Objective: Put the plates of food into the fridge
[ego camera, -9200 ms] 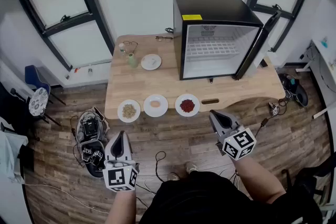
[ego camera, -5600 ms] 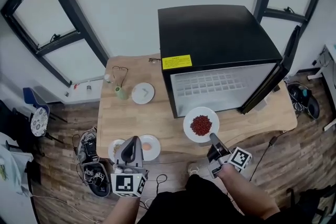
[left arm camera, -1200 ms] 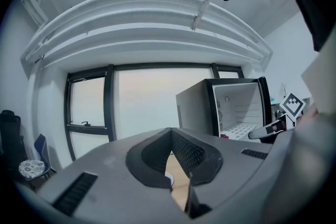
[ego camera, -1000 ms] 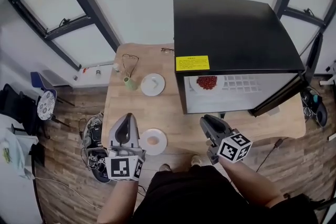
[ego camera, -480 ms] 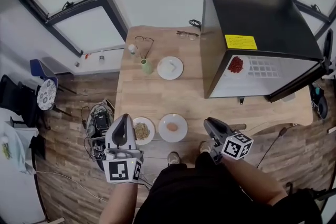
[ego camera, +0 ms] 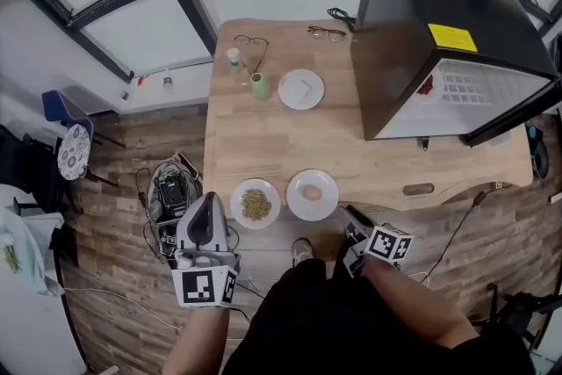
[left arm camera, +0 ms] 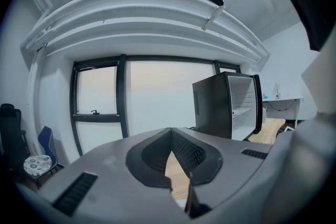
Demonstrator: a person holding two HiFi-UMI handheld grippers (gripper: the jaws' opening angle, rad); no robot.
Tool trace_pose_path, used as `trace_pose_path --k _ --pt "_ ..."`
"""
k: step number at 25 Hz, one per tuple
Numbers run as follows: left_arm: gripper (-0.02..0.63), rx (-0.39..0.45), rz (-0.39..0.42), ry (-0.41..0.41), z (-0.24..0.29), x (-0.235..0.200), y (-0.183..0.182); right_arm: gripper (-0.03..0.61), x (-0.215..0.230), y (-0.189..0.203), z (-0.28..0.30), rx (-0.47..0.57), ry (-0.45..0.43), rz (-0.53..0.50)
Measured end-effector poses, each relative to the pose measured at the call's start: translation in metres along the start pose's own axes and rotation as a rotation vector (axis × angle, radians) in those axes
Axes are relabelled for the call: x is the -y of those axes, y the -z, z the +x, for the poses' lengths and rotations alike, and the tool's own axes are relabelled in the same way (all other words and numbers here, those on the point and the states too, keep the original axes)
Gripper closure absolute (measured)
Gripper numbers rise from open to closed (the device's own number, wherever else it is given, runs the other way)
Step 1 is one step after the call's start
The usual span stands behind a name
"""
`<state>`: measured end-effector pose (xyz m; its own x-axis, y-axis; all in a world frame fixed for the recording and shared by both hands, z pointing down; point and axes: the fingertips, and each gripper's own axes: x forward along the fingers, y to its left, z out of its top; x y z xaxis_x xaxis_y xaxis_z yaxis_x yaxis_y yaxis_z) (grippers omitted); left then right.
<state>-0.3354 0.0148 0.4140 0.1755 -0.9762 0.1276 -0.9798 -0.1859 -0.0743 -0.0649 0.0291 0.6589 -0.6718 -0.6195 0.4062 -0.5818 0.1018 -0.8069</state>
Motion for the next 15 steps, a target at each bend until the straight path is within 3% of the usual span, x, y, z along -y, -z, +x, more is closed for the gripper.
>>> trace_pose_path --k 9,15 --pt "0.611 -0.021 0.065 0.029 -0.008 -0.012 -0.001 0.376 0.040 0.042 0.032 0.019 0.063 0.193" --pt "0.611 -0.034 0.089 0.016 -0.017 -0.024 0.001 0.374 0.051 0.055 0.050 0.027 0.044 0.291"
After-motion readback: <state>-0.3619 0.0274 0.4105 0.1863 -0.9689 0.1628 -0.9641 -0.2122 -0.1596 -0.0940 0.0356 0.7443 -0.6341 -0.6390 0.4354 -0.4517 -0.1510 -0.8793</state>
